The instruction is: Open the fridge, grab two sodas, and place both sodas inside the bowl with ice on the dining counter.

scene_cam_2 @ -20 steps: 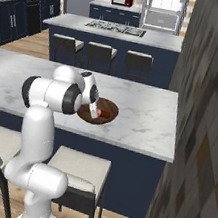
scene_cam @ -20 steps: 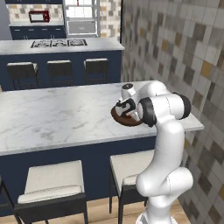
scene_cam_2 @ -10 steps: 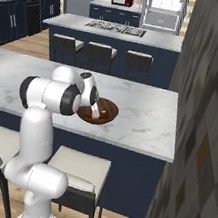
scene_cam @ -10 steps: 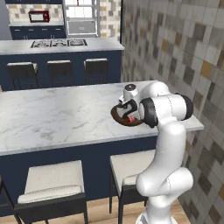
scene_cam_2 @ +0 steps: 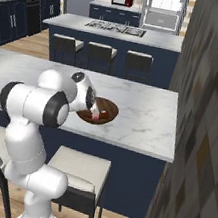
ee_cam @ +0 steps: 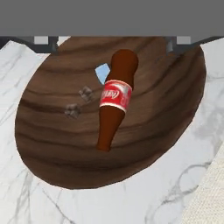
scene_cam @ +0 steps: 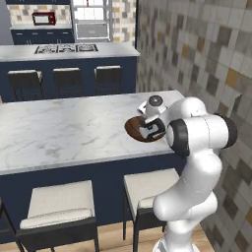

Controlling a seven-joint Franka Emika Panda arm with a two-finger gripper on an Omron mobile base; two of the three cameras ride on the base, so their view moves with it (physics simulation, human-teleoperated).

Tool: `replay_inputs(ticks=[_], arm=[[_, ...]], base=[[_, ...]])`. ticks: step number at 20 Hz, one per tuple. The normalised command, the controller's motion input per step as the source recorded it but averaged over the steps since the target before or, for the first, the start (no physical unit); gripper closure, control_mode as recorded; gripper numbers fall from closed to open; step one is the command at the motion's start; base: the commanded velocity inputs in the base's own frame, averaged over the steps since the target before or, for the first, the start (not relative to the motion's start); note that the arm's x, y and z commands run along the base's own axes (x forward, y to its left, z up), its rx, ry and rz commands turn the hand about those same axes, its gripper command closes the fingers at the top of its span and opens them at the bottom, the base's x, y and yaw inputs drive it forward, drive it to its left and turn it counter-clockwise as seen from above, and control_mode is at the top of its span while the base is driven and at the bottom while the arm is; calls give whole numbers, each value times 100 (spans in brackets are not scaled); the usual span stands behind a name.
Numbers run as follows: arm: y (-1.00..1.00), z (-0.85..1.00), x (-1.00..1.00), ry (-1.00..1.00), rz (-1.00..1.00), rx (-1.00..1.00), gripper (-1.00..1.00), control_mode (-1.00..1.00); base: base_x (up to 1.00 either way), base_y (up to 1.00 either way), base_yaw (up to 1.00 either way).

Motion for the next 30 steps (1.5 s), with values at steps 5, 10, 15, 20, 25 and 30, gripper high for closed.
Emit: replay_inputs(ticks=[5, 10, 15, 20, 25, 30], arm=[[0, 18, -100, -24, -22, 14, -100, -100], [-1, 77, -68, -22, -32, 32, -100, -100], [-4, 100, -32, -14, -28, 42, -100, -100], [-9, 100, -37, -10, -23, 52, -100, -100], [-12, 76, -69, -15, -21, 59, -100, -100], [-1, 52, -95, -21, -27, 55, -100, -100]], base=[[0, 0, 0], [0, 0, 0], [0, 0, 0], [0, 0, 0], [0, 0, 0], [0, 0, 0]])
